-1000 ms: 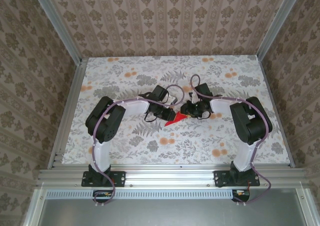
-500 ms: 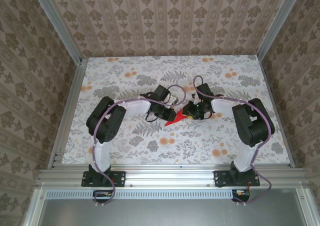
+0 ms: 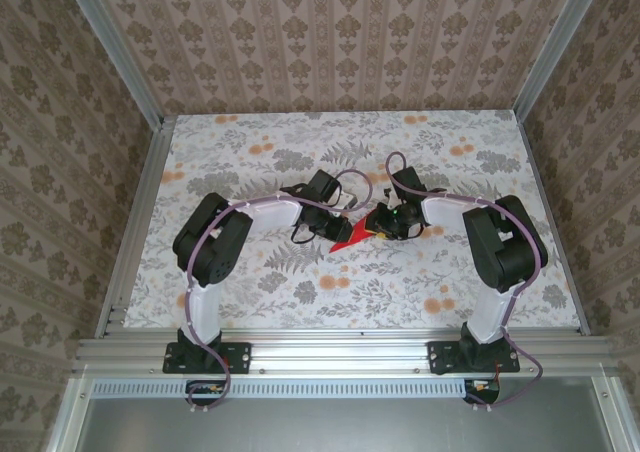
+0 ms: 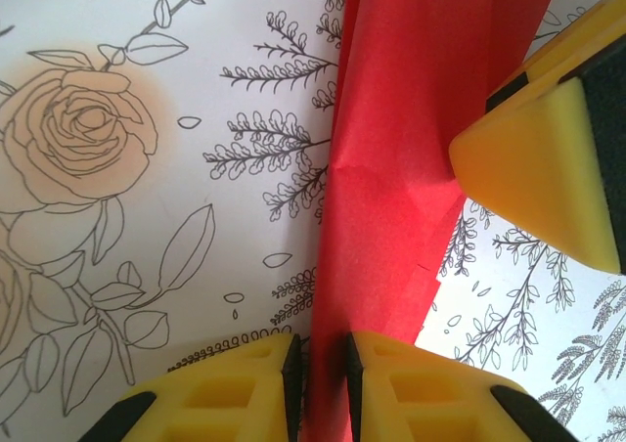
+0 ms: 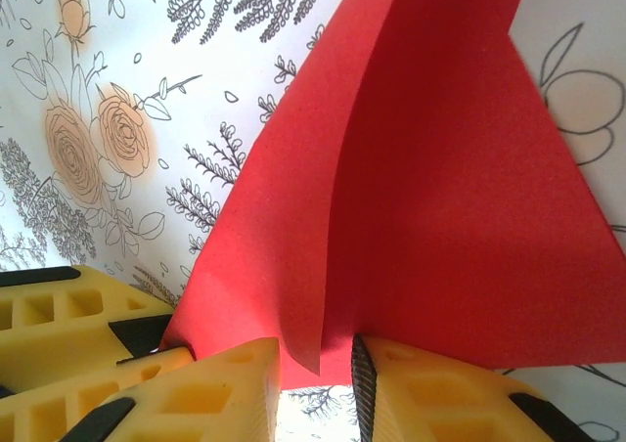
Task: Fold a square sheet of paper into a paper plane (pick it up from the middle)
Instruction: Fold the wing for the fifth time at the center of the table.
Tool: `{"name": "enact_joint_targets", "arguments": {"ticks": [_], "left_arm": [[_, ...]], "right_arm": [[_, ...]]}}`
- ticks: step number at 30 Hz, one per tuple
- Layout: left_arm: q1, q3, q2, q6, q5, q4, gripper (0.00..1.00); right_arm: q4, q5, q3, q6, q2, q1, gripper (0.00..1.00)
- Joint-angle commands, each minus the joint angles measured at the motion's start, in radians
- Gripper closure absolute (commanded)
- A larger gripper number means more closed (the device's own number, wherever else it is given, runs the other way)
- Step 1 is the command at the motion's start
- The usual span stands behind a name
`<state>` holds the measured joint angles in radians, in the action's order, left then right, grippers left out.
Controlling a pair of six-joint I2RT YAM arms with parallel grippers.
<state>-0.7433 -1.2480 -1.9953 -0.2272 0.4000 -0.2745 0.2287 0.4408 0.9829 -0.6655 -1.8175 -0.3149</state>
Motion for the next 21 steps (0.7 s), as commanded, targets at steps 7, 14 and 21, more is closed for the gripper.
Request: {"name": "enact_joint_targets", "arguments": {"ticks": [7, 14, 21], "left_arm": [[-0.028, -0.010, -0.037, 0.035, 0.083, -0.037, 0.78], [-0.028, -0.013, -0.046, 0.049, 0.101, -0.043, 0.78], [-0.030, -0.022, -0.050, 0.063, 0.114, -0.052, 0.76]], "right_arm": [[0.007, -0.045, -0.003, 0.015, -0.034, -0.005, 0.67], [0.038, -0.083, -0.003, 0.027, -0.036, -0.006, 0.68], [0.062, -0.109, 0.000, 0.038, -0.048, -0.006, 0.69]]}}
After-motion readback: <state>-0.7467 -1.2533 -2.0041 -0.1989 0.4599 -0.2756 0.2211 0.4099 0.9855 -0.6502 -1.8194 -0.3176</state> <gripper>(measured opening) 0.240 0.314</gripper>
